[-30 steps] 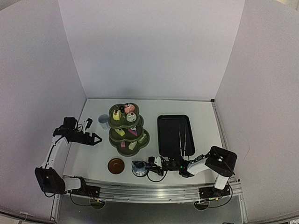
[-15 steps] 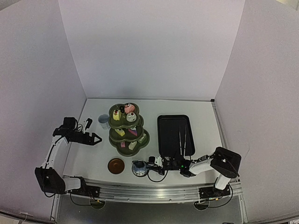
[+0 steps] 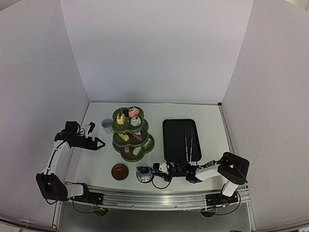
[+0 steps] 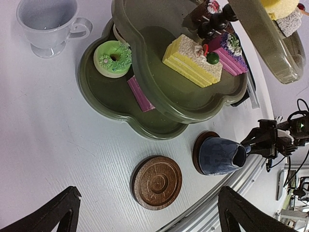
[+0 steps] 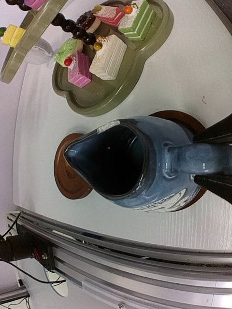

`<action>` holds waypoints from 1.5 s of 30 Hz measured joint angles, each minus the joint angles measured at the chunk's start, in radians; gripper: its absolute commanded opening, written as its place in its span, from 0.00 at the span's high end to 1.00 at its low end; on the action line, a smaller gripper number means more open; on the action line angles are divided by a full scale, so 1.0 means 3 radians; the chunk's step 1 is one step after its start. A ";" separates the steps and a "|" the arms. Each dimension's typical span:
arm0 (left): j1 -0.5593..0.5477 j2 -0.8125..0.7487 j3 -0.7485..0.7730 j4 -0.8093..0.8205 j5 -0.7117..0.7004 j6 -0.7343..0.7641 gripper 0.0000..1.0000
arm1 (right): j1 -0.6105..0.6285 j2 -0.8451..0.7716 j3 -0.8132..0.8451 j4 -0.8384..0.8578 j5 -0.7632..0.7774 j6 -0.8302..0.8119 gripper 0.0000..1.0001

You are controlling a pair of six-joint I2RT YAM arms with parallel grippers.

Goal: Serve the afternoon tea

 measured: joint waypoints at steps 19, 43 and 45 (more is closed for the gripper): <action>0.0003 0.0024 0.0058 0.0003 0.0009 0.0040 0.01 | 0.0000 0.0001 0.0064 -0.0066 0.0266 -0.0129 0.86; 0.0005 0.0648 0.0808 0.0051 -0.0519 0.0177 0.07 | 0.0000 -0.0496 0.0230 -0.0823 0.0265 -0.0219 0.11; 0.0005 0.0879 0.1044 0.0118 -0.0736 0.0236 0.08 | 0.0000 -0.0605 0.0253 -0.0895 0.0293 -0.0136 0.08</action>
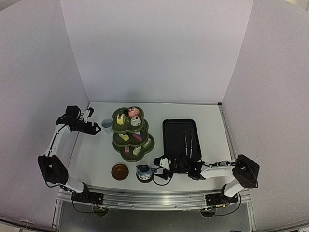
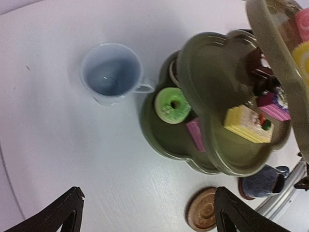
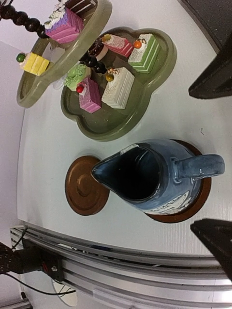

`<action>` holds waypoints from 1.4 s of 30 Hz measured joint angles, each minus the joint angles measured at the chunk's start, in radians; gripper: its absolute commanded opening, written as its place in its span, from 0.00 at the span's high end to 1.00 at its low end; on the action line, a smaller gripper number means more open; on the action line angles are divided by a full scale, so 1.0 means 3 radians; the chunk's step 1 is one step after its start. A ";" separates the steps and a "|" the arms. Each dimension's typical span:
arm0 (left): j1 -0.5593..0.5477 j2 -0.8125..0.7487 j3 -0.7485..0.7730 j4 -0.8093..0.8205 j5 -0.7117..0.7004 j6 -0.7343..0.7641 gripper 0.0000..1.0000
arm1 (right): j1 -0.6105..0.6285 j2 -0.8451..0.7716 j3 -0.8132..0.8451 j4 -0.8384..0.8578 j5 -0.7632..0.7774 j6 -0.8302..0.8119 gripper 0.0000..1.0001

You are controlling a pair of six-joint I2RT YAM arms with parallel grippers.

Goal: Serve the afternoon tea

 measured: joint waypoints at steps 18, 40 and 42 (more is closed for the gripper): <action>-0.0406 0.2369 0.2227 -0.0359 -0.1165 0.0742 0.17 | 0.0000 -0.0724 0.0117 -0.0585 0.0517 0.0840 0.04; -0.0511 0.2665 0.2408 -0.0262 -0.1342 0.0550 1.00 | 0.0000 -0.0734 0.0192 -0.0743 0.0626 0.0992 0.04; -0.0511 0.2631 0.2396 -0.0293 -0.1364 0.0471 1.00 | 0.0000 -0.0734 0.0195 -0.0744 0.0628 0.0996 0.04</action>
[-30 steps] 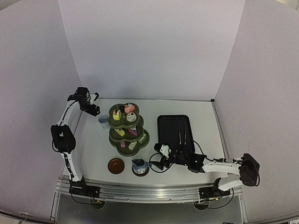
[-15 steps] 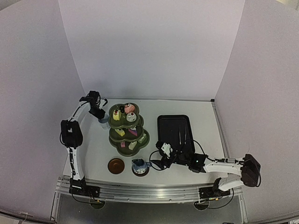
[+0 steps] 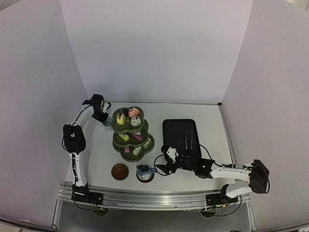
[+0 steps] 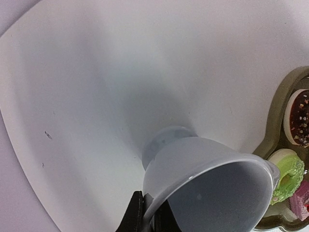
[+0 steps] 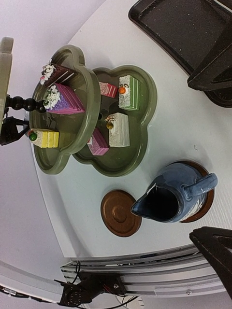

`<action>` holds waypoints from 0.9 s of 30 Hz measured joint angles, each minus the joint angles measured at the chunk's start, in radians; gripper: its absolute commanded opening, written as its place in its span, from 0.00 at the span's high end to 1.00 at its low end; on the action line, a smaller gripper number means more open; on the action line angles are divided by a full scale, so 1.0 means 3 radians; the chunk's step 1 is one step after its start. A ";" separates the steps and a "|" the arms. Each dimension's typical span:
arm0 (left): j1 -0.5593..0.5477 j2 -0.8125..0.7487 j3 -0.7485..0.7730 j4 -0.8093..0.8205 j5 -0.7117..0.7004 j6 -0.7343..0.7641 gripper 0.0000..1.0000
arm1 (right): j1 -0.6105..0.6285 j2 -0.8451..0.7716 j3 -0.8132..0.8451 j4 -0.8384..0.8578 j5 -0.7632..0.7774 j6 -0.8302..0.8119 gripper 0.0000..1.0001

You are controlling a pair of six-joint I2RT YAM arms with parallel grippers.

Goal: Serve the afternoon tea

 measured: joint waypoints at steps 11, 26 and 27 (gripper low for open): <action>0.0266 -0.1179 -0.1482 -0.0432 0.0059 -0.0752 1.00 | 0.0005 0.0000 0.0017 -0.0033 0.0011 0.0045 0.04; -0.0887 -0.3441 -0.2945 -0.0612 0.0434 -0.1598 1.00 | 0.0080 -0.0053 0.0046 -0.0055 0.0193 0.0069 0.04; -0.0993 -0.3449 -0.2958 -0.0607 0.0427 -0.1680 1.00 | 0.0086 -0.0061 0.0046 -0.0056 0.0211 0.0070 0.04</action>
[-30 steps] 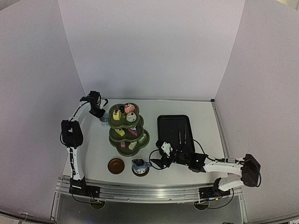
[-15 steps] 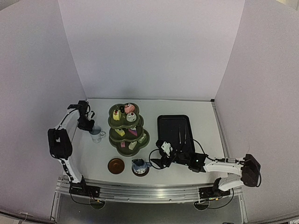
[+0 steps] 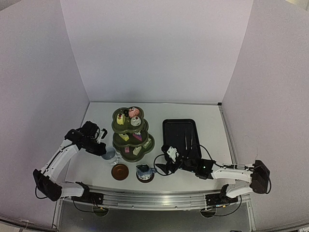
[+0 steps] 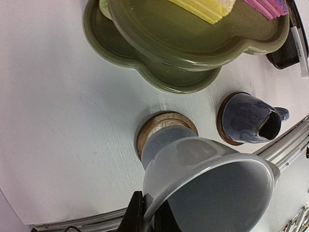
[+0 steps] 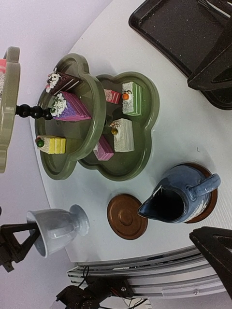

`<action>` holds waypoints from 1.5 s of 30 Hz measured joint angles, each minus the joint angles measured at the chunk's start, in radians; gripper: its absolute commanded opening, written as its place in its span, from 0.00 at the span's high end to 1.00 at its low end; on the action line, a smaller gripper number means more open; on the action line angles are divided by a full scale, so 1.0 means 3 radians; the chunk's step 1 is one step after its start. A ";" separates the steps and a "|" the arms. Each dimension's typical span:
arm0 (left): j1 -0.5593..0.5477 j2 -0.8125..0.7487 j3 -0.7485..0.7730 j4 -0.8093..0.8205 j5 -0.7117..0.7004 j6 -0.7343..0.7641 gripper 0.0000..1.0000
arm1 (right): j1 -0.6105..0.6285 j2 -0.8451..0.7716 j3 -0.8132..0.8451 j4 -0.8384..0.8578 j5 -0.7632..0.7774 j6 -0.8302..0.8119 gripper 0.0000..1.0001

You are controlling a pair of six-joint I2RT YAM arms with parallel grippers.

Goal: Serve the afternoon tea

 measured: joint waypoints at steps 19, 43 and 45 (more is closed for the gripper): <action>-0.0537 -0.0023 -0.0905 0.0684 -0.0151 -0.1022 1.00 | 0.0035 -0.0181 -0.0055 -0.0024 0.0194 -0.0057 0.03; -0.0825 -0.0026 -0.1091 0.0917 -0.0362 -0.1176 1.00 | 0.0035 -0.0248 -0.0069 -0.0071 0.0200 -0.0124 0.02; -0.0824 -0.0026 -0.1103 0.0917 -0.0404 -0.1204 1.00 | 0.0035 -0.0267 -0.0069 -0.0074 0.0200 -0.0129 0.02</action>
